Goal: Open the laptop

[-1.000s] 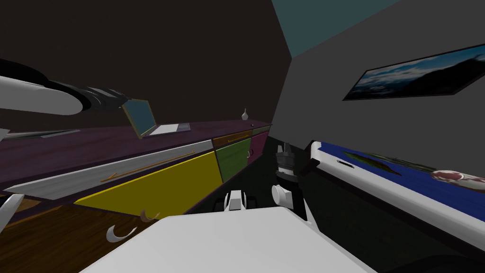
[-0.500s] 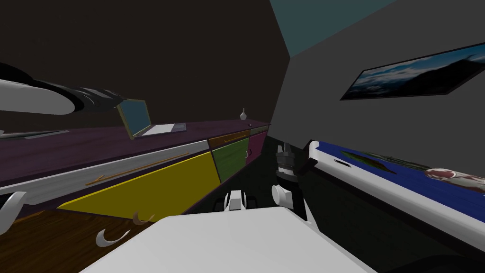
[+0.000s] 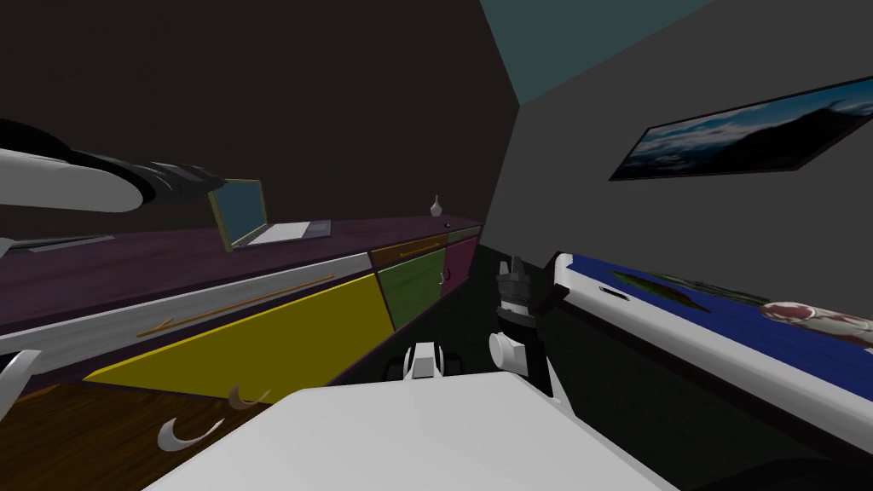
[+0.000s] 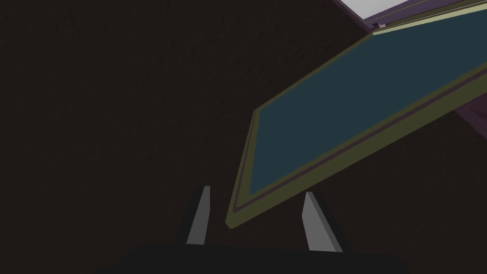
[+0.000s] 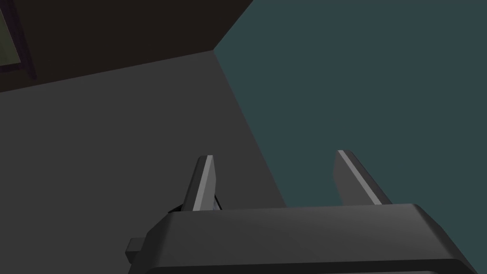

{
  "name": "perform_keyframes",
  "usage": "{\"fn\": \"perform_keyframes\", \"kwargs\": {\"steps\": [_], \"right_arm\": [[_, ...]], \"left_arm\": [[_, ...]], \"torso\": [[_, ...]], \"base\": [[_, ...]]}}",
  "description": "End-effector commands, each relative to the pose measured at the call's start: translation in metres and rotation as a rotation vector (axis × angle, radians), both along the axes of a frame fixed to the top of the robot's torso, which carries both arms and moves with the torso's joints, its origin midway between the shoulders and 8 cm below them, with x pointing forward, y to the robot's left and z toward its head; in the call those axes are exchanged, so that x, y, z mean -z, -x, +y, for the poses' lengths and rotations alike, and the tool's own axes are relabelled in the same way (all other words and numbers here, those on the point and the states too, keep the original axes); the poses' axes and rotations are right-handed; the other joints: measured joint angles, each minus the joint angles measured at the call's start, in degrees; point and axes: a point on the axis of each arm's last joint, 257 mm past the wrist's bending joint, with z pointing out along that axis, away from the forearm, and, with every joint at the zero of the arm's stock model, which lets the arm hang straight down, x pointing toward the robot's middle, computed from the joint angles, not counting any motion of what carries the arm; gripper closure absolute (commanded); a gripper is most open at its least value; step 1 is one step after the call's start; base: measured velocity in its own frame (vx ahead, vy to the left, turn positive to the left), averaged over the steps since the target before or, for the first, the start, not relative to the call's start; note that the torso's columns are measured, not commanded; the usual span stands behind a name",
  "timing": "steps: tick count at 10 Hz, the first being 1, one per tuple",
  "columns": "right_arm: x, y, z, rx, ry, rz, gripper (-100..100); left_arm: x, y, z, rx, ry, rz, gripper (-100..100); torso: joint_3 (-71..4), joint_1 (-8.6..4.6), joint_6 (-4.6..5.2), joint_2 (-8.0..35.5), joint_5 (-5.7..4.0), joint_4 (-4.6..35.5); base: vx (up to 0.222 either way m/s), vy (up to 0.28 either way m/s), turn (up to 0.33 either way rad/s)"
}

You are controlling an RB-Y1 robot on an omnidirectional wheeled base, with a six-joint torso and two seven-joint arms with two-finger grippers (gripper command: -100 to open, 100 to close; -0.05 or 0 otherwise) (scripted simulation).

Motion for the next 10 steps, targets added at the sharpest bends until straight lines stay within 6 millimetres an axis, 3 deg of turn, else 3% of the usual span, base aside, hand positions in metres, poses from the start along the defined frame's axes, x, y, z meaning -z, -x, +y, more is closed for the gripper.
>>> {"fn": "perform_keyframes", "kwargs": {"steps": [1,5,6,7,10], "right_arm": [[0.0,0.0,0.0,0.0,0.0,0.0,0],[0.0,0.0,0.0,0.0,0.0,0.0,0],[0.0,0.0,0.0,0.0,0.0,0.0,0],[0.0,0.0,0.0,0.0,0.0,0.0,0],[0.0,0.0,0.0,0.0,0.0,0.0,0]], "left_arm": [[0.022,-0.007,-0.002,-0.01,-0.079,0.082,100],[0.048,-0.016,-0.008,-0.019,-0.237,0.206,100],[0.035,-0.013,-0.006,-0.019,-0.232,0.174,100],[0.052,-0.017,-0.005,-0.028,-0.301,0.232,100],[0.077,-0.021,-0.004,-0.037,-0.395,0.313,100]], "torso": [[-0.09,0.05,0.03,-0.1,0.01,-0.04],[-0.24,0.37,0.06,-0.33,0.24,-0.19],[-0.21,0.49,0.0,-0.3,0.28,-0.14],[-0.15,0.53,-0.07,-0.15,0.12,0.04],[-0.04,0.5,-0.17,-0.04,0.21,0.0]], "base": [[0.007,-0.039,-0.014],[0.005,-0.052,-0.033],[-0.002,-0.029,-0.009],[0.018,-0.039,-0.026],[0.029,-0.045,-0.019]]}}
